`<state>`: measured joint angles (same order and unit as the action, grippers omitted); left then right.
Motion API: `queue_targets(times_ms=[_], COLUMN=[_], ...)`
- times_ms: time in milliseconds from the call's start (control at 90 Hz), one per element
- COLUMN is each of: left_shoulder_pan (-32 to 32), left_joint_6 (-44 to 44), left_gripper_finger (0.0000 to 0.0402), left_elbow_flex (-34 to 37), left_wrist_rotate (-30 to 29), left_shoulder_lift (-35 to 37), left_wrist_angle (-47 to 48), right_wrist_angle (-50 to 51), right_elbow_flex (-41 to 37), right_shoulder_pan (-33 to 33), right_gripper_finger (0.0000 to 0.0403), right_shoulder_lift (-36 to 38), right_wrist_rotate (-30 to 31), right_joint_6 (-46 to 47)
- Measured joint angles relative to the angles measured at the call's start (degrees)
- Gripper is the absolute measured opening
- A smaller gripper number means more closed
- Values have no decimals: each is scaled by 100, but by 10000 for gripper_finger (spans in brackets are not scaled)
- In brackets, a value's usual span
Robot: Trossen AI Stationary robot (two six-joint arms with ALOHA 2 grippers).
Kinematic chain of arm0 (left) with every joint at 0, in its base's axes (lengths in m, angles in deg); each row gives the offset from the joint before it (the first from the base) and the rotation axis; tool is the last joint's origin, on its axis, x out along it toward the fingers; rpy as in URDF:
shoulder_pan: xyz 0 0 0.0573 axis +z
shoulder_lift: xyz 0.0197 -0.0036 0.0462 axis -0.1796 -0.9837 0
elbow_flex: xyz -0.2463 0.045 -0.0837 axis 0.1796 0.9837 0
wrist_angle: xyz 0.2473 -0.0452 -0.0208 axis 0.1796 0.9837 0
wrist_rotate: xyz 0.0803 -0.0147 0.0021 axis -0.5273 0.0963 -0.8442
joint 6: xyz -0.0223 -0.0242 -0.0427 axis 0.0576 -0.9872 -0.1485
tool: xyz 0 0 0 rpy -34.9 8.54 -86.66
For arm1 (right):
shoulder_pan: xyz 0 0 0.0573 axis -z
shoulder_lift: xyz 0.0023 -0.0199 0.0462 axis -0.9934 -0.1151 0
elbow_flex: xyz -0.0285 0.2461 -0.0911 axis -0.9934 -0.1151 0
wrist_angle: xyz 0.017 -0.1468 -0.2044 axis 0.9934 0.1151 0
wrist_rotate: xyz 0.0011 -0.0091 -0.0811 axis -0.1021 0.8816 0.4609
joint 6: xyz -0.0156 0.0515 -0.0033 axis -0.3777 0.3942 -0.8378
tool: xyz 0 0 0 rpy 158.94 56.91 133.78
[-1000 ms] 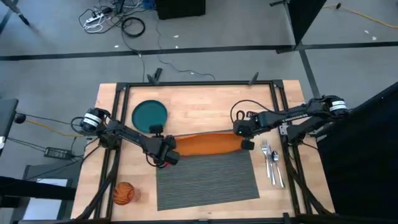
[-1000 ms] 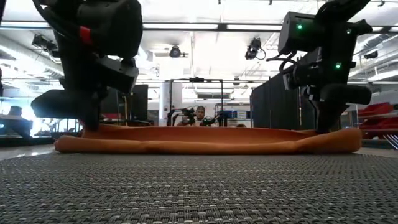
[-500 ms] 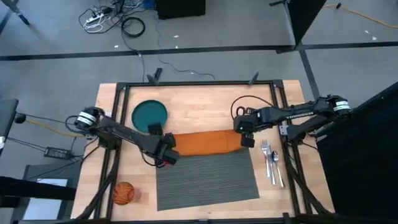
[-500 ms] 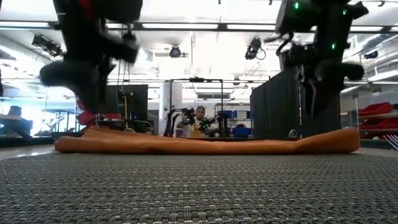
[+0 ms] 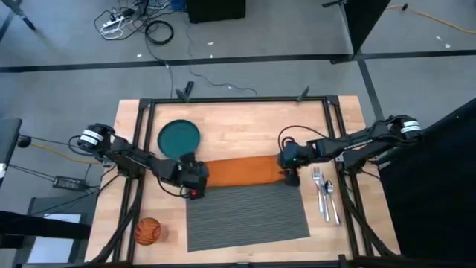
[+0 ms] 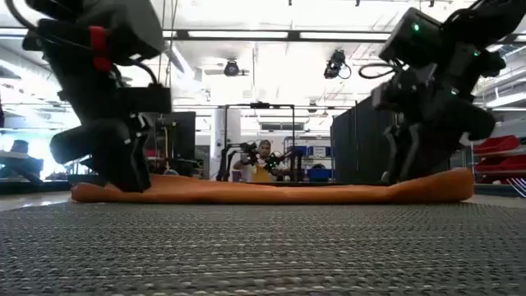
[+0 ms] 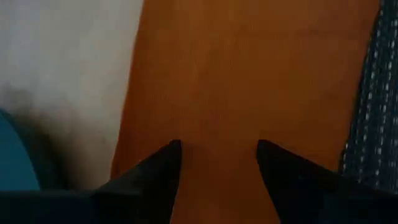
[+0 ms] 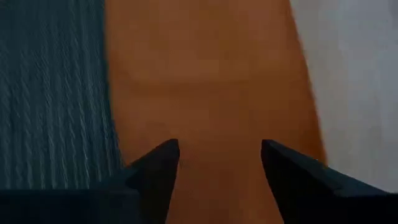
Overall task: Set table place
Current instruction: Fold the orange table napkin
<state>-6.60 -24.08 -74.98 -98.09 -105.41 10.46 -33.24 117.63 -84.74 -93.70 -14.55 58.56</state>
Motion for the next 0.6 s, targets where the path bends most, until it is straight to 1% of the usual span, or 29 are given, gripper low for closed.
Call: queue_targets(times_ms=[189,400,478,600], left_shoulder_pan=[-104,-108,-108,-112], left_joint_6=[-160,-184,-181,-177], left_gripper_finger=[197,197,197,197], left_elbow_flex=[131,134,142,144], left_wrist_rotate=[45,76,85,91], left_shoulder_lift=[5,-1,-2,-4], left_wrist_angle=[38,79,77,105], right_wrist_angle=[1036,1524,1839,2301], right_elbow_flex=[8,35,121,461], right_shoulder_pan=[-17,-17,5,38], right_gripper_finger=[197,197,197,194], right_shoulder_lift=[3,90,172,374], right_wrist_rotate=[-21,-64,-157,-195], right_joint_6=[169,389,520,927])
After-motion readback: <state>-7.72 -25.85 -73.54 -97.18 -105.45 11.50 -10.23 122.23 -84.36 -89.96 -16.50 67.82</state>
